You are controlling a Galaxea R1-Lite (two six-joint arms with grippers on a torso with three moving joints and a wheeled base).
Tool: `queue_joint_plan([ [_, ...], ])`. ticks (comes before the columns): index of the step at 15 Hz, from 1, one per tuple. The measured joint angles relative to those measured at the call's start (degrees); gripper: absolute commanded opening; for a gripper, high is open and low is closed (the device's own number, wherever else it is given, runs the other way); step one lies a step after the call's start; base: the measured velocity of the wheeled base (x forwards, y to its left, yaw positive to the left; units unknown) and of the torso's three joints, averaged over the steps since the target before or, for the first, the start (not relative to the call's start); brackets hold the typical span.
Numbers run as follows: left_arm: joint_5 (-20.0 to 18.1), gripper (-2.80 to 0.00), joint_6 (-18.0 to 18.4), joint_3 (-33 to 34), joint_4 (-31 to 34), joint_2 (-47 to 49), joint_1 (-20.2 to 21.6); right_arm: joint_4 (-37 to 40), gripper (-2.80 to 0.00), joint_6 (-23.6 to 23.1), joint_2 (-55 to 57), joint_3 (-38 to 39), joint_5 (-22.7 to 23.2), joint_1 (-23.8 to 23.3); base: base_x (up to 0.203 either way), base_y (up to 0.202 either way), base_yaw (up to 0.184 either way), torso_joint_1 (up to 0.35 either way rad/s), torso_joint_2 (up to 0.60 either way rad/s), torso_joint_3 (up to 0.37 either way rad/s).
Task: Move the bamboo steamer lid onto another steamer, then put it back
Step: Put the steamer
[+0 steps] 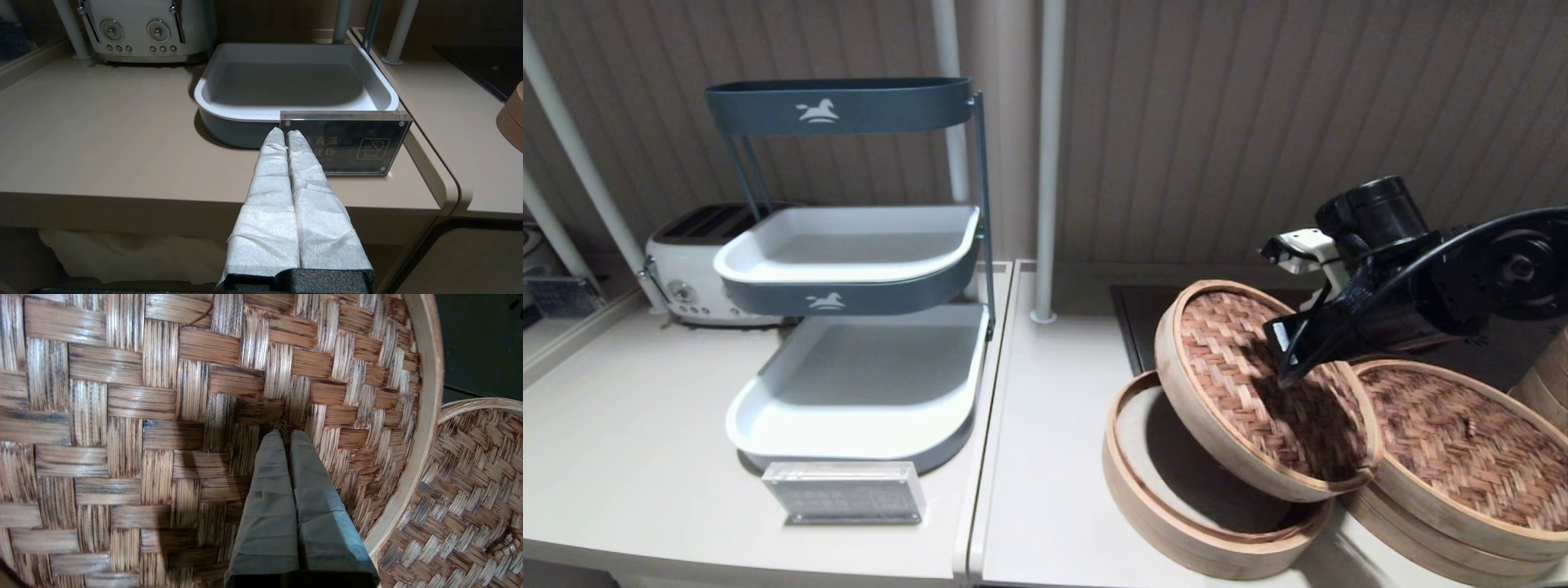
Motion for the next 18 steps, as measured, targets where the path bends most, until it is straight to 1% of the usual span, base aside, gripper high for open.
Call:
queue_joint_plan([
  [10, 0.0, -2.8, 0.0, 0.0, 0.0, 0.0, 0.0, 0.59, -2.8, -0.02, 1.24, -3.3, 0.12, 0.24, 0.0, 0.0, 0.0, 0.0, 0.0, 0.0],
  [15, 0.0, -2.8, -0.01, 0.0, 0.0, 0.0, 0.0, 5.68, -2.8, -0.8, 0.97, -6.43, -0.04, -0.21, 0.0, 0.0, 0.0, 0.0, 0.0, 0.0],
  [18, -0.02, -2.8, 0.0, 0.0, 0.0, 0.0, 0.0, 8.13, -2.8, -1.53, 0.35, -7.51, -0.05, -1.59, 0.0, 0.0, 0.0, 0.0, 0.0, 0.0],
])
